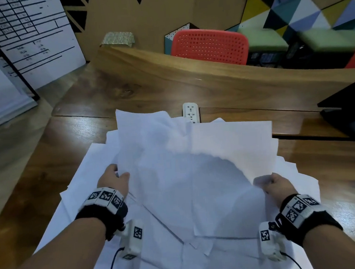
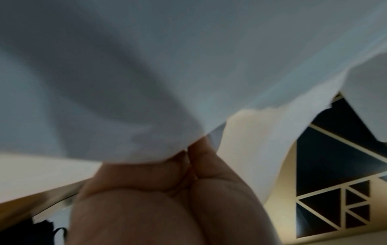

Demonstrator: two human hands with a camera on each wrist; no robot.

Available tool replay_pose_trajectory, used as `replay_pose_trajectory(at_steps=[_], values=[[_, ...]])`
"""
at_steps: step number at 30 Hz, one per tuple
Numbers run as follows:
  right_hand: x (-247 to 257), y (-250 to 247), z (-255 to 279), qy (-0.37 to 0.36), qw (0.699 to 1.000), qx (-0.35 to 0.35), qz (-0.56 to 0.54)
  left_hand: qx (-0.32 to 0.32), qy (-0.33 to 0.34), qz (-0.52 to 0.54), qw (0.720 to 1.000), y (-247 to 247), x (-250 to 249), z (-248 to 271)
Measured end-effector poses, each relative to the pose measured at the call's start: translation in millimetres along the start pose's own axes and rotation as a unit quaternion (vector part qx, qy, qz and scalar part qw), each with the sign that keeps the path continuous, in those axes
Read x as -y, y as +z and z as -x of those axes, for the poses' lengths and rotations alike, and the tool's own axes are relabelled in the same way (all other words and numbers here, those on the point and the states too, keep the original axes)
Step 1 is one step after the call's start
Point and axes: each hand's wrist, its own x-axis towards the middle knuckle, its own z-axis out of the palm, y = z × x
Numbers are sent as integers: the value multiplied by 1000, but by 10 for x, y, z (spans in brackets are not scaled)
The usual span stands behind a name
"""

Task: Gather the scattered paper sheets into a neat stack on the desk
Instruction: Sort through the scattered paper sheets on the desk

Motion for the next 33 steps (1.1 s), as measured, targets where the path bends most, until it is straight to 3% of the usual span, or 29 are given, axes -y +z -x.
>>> replay_pose_trajectory(at_steps=[5, 7, 11, 15, 18, 21, 25, 33], values=[[8, -222, -129, 10, 989, -131, 70, 13, 6, 62, 998, -190, 95, 2], [119, -283, -134, -10, 988, -146, 41, 27, 10, 103, 994, -228, 117, 6], [387, -159, -95, -100, 994, -37, 40, 69, 21, 133, 988, -196, 85, 63], [482, 281, -1, -64, 988, 133, 42, 124, -2, 139, 983, -74, 91, 4], [476, 623, 102, -63, 977, 174, 103, 103, -24, 113, 988, -23, 153, -27], [498, 718, 207, -45, 988, 123, 78, 118, -55, 85, 988, -55, 248, -65], [450, 505, 119, -6, 999, -12, 35, 190, -78, 36, 978, -133, 339, -112], [243, 335, 92, 44, 998, -39, -32, 94, -45, -5, 995, -133, 278, 78]])
